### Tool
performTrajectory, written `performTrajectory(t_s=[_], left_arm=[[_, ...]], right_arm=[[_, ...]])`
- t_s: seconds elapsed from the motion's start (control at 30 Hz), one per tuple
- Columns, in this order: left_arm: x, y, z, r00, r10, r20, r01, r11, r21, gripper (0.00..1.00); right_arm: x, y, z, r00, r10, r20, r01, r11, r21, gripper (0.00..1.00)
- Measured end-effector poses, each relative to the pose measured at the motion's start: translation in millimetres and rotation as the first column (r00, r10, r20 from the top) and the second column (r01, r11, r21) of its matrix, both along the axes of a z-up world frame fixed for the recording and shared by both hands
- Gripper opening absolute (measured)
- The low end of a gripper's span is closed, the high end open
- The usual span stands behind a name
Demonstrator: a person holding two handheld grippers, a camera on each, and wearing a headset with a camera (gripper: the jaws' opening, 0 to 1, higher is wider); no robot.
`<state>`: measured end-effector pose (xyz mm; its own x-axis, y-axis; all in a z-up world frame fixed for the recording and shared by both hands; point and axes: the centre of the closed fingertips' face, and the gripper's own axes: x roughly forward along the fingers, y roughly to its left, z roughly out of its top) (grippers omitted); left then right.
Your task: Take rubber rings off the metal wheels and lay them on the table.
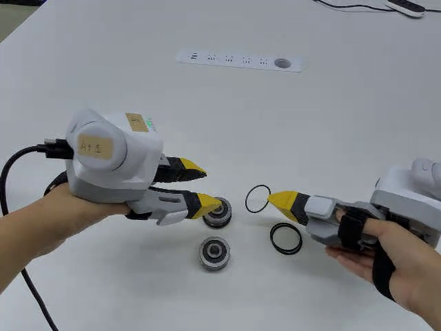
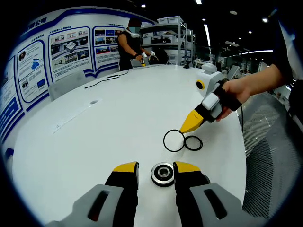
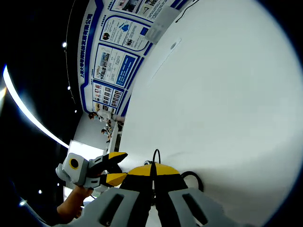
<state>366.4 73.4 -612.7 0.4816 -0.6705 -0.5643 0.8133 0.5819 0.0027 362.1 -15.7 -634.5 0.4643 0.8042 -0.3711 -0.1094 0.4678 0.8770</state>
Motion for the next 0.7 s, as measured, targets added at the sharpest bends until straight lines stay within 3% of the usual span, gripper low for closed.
performTrajectory(t_s=[0.4,0.53,0.7], left_arm=[[-3.6,-0.2,-3.6,1.0,-0.008,-0.006,0.008,1.0,0.014,0.3],[-4.6,-1.6,-3.4,1.0,-0.009,-0.007,0.01,1.0,0.01,0.29],[-6.3,-1.1,-5.9,1.0,-0.018,-0.013,0.019,1.0,0.023,0.29]], right_arm=[[-22.1,-23.6,-19.9,0.998,-0.029,-0.061,0.025,0.998,-0.063,0.02],[-25.8,-29.5,-26.0,0.999,-0.013,-0.046,0.007,0.992,-0.124,0.02],[-23.5,-33.6,-27.1,0.999,-0.015,-0.028,0.011,0.989,-0.145,0.03]])
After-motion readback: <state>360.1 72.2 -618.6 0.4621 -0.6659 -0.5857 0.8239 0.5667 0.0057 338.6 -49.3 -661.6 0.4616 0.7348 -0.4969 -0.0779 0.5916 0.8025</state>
